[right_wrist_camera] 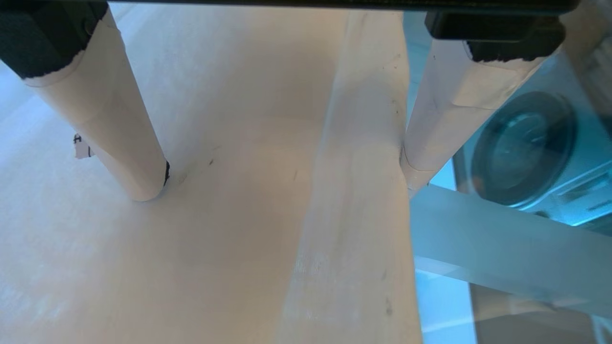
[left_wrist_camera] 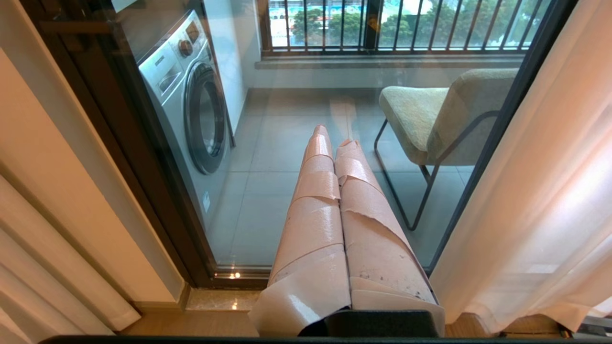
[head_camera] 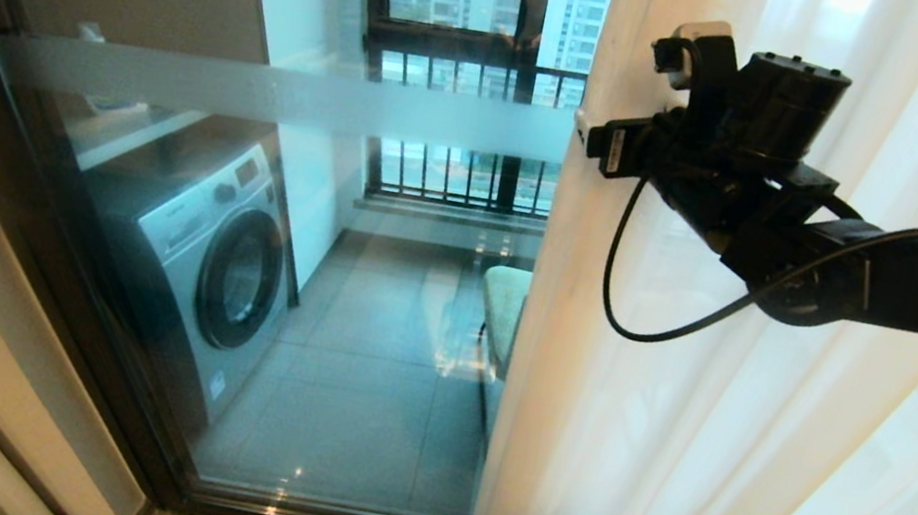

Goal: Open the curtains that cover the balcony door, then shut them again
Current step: Pull the inner curtains open on both sides

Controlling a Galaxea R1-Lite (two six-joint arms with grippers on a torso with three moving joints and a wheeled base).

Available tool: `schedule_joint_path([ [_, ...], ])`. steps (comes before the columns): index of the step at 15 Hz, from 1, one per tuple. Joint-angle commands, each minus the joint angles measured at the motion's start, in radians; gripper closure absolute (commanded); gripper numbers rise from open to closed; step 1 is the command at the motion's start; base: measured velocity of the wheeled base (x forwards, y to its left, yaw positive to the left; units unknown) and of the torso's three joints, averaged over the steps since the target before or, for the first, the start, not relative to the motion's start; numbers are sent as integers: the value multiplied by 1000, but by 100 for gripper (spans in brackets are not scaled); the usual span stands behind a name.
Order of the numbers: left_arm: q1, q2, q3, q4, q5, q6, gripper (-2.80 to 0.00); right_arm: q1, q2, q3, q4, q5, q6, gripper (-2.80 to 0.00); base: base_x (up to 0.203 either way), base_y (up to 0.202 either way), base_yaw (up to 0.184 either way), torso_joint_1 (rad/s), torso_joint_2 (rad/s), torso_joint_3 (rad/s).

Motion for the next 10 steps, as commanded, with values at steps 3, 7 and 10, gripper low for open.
schedule_joint_path([
  [3, 0, 0, 0, 1, 0, 0, 0, -34, 13, -9, -12, -1, -6, -280, 0, 0, 0, 0, 0, 0],
  [7, 0, 0, 0, 1, 0, 0, 0, -47, 19, -38, -8, 0, -2, -280, 0, 0, 0, 0, 0, 0],
  [10, 0, 0, 0, 1, 0, 0, 0, -49, 18, -38, -9, 5, 3, -280, 0, 0, 0, 0, 0, 0],
])
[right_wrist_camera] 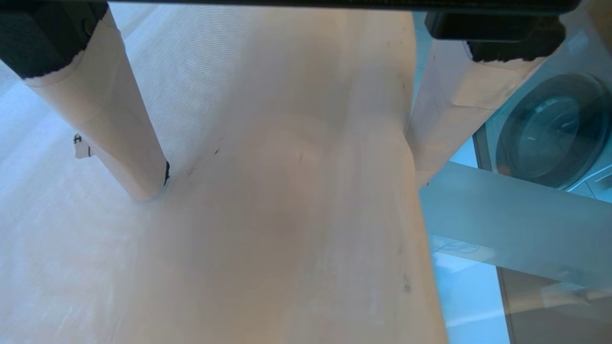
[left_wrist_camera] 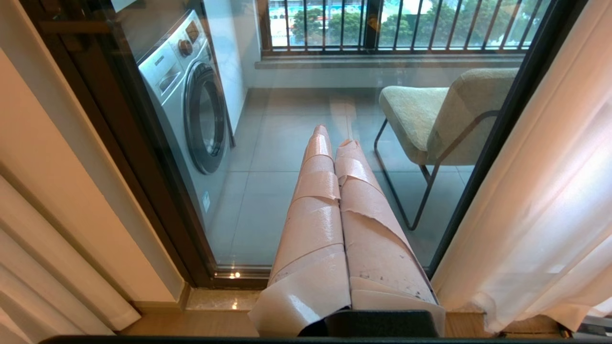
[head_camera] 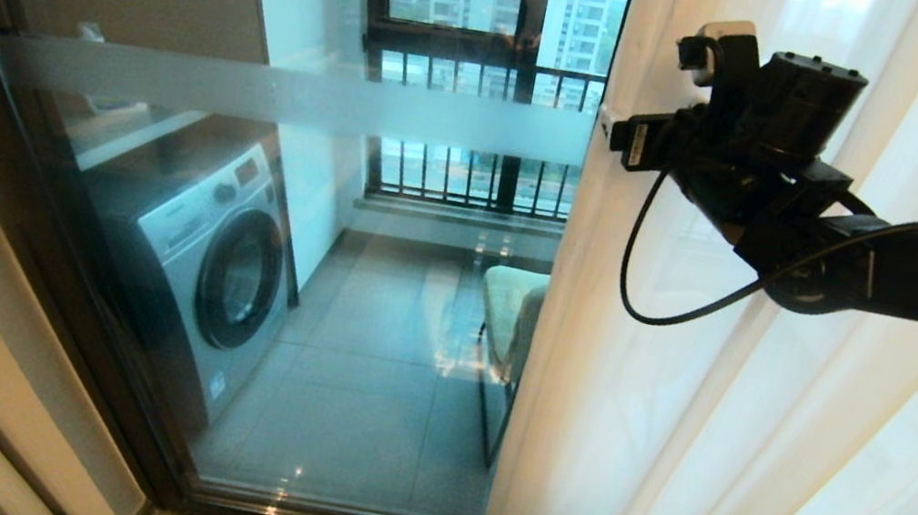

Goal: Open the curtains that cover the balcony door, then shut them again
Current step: Pull the inner curtains open on both sides

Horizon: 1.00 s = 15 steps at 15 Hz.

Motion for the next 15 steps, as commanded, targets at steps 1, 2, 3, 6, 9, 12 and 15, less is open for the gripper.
schedule_joint_path([
  [1, 1, 0, 0, -1, 0, 0, 0, 0, -1, -6, -3, 2, 3, -280, 0, 0, 0, 0, 0, 0],
  [2, 0, 0, 0, -1, 0, 0, 0, 0, -1, -9, 0, 3, 3, -280, 0, 0, 0, 0, 0, 0],
  [3, 0, 0, 0, 1, 0, 0, 0, 0, -1, -8, -1, 3, 3, -280, 0, 0, 0, 0, 0, 0],
  [6, 0, 0, 0, 1, 0, 0, 0, 0, -1, -9, -3, 3, 5, -280, 0, 0, 0, 0, 0, 0],
  [9, 0, 0, 0, 1, 0, 0, 0, 0, -3, -9, -3, 3, 3, -280, 0, 0, 0, 0, 0, 0],
  [12, 0, 0, 0, 1, 0, 0, 0, 0, -6, -7, -9, 2, 2, -280, 0, 0, 0, 0, 0, 0],
  [15, 0, 0, 0, 1, 0, 0, 0, -2, -7, -7, -10, 0, -1, -280, 0, 0, 0, 0, 0, 0],
])
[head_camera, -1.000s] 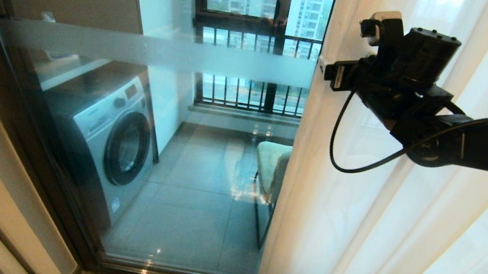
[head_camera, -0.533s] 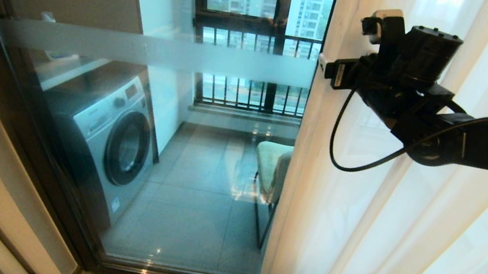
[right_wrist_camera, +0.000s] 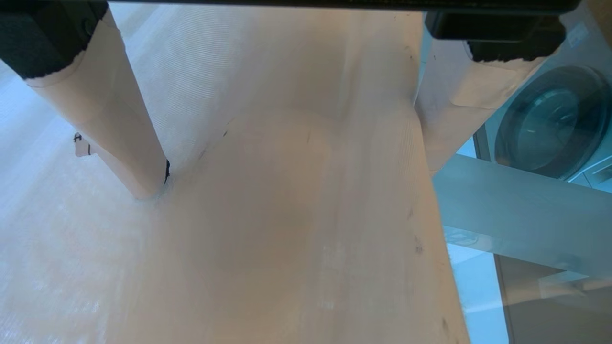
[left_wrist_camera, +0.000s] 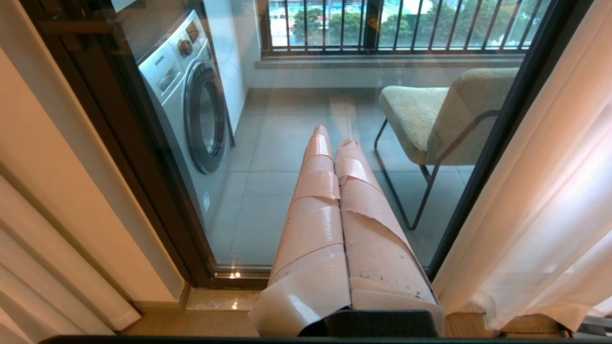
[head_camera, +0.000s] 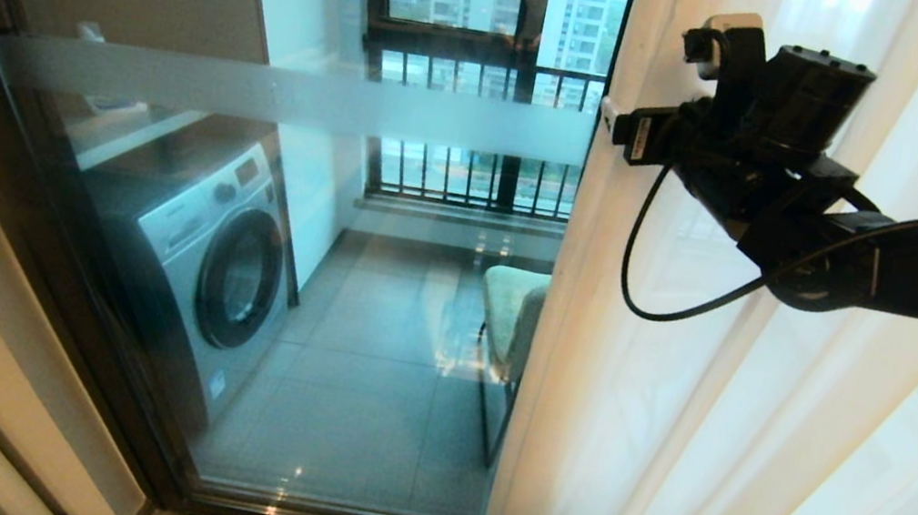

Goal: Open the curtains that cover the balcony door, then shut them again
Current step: Pull the inner curtains open on both sides

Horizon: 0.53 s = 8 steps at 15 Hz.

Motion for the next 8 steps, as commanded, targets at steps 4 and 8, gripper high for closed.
schedule_joint_path([
  [4, 0, 0, 0, 1, 0, 0, 0, 2, -6, 3, 1, -2, -5, -280, 0, 0, 0, 0, 0, 0],
  [8, 0, 0, 0, 1, 0, 0, 0, 2, -13, 3, -1, -2, 0, -280, 0, 0, 0, 0, 0, 0],
])
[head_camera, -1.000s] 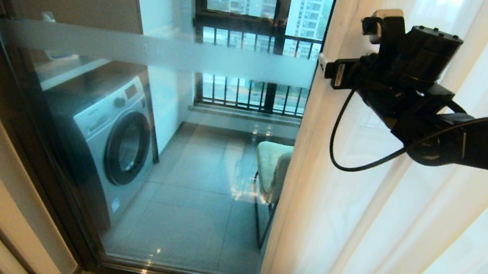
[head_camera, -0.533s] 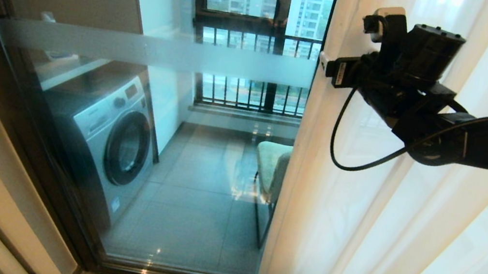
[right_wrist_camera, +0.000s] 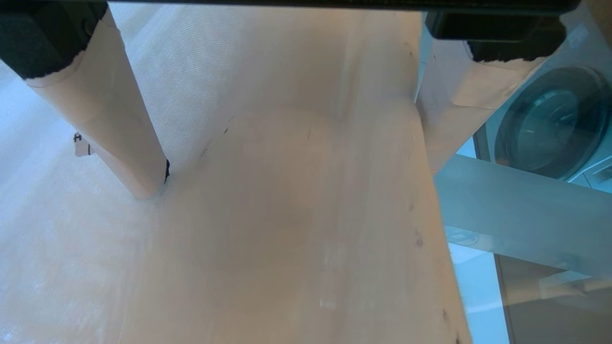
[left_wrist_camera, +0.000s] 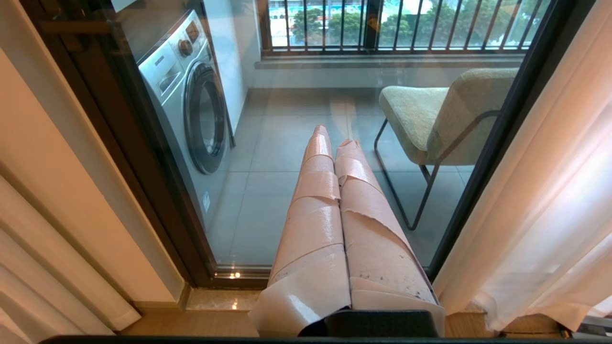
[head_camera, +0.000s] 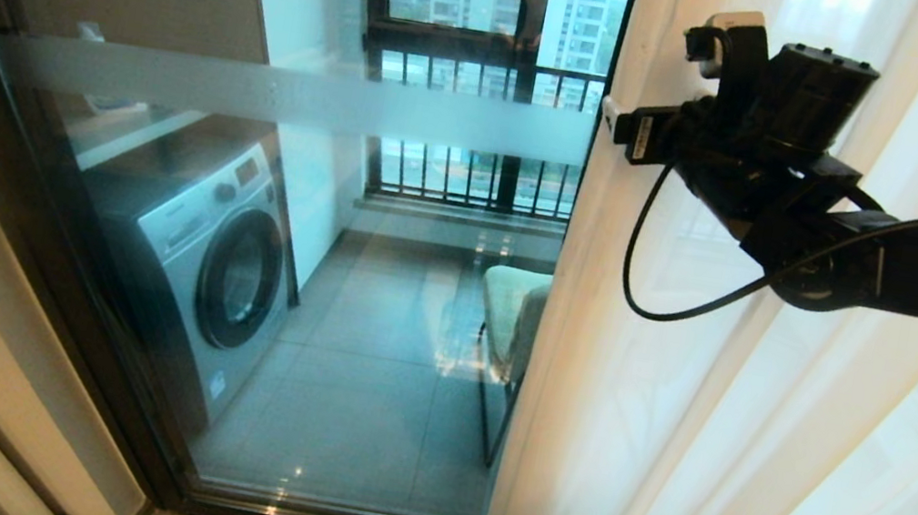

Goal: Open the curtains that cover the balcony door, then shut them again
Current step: Pull the inner curtains open on both sides

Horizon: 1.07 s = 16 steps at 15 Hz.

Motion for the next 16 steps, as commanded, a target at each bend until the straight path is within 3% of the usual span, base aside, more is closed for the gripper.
schedule_joint_path([
  [1, 0, 0, 0, -1, 0, 0, 0, 1, -8, 1, -7, -1, -1, -280, 0, 0, 0, 0, 0, 0],
  [6, 1, 0, 0, -1, 0, 0, 0, 1, -16, 2, -7, -1, -1, -280, 0, 0, 0, 0, 0, 0],
  [7, 0, 0, 0, 0, 0, 0, 0, 0, -16, 5, -7, -1, -1, 0, 0, 0, 0, 0, 0, 0],
  [16, 0, 0, 0, 1, 0, 0, 0, -1, -30, 12, -9, -2, 13, 0, 0, 0, 0, 0, 0, 0],
])
